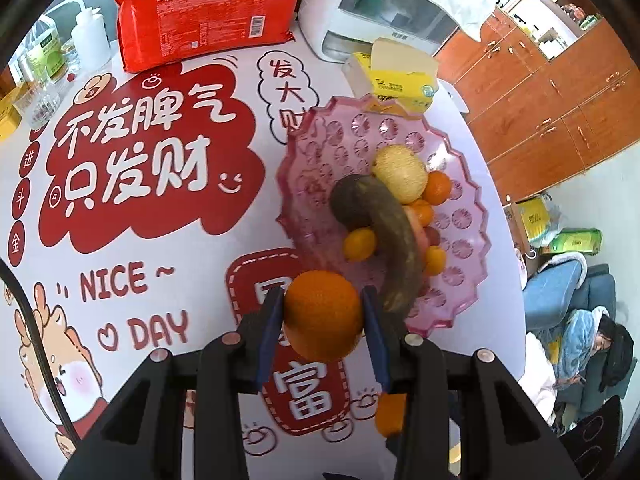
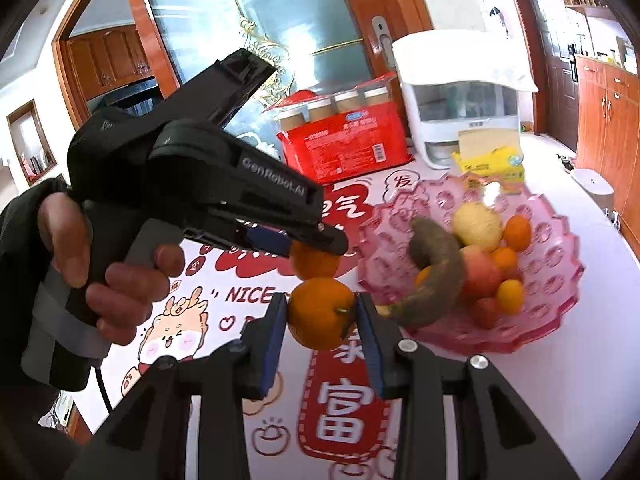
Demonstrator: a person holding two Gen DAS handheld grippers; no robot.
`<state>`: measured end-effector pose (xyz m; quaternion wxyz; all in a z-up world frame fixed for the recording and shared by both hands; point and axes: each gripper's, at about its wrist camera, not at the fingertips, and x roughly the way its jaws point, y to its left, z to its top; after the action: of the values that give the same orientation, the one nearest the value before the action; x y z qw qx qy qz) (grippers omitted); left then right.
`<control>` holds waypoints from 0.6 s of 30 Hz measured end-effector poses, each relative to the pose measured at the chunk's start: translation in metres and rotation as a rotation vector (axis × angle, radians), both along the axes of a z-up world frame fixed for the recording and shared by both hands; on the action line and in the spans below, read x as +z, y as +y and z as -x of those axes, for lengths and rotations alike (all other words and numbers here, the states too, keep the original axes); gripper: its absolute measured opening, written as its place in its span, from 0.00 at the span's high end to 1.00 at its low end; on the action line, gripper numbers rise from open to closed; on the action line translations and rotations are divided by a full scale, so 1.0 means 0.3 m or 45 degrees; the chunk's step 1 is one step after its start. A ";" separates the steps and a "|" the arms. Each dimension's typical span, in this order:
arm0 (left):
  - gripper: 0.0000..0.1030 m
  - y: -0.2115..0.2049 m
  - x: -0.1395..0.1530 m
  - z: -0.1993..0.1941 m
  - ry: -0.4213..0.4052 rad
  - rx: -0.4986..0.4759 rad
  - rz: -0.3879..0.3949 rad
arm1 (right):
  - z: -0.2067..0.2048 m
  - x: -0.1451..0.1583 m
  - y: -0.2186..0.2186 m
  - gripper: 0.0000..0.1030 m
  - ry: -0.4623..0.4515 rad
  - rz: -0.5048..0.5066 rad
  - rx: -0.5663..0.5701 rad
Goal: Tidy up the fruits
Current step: 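Carry the mandarin over the bowl with the left tool while the right tool carries its mandarin, then open the left tool over the bowl while the right tool releases its mandarin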
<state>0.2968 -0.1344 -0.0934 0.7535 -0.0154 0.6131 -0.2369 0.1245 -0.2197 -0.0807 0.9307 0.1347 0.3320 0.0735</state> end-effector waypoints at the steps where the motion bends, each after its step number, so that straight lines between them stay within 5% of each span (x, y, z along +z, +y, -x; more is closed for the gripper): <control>1: 0.63 -0.012 0.003 0.003 -0.005 0.006 0.002 | 0.002 0.005 -0.015 0.65 -0.003 0.003 0.003; 18: 0.63 -0.131 -0.074 -0.004 -0.064 0.233 0.007 | -0.027 -0.078 -0.325 0.65 0.072 0.082 0.031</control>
<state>0.2982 -0.1737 -0.1155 0.7871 -0.0675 0.5894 -0.1691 0.1325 -0.3171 -0.1042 0.9238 0.1026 0.3620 0.0704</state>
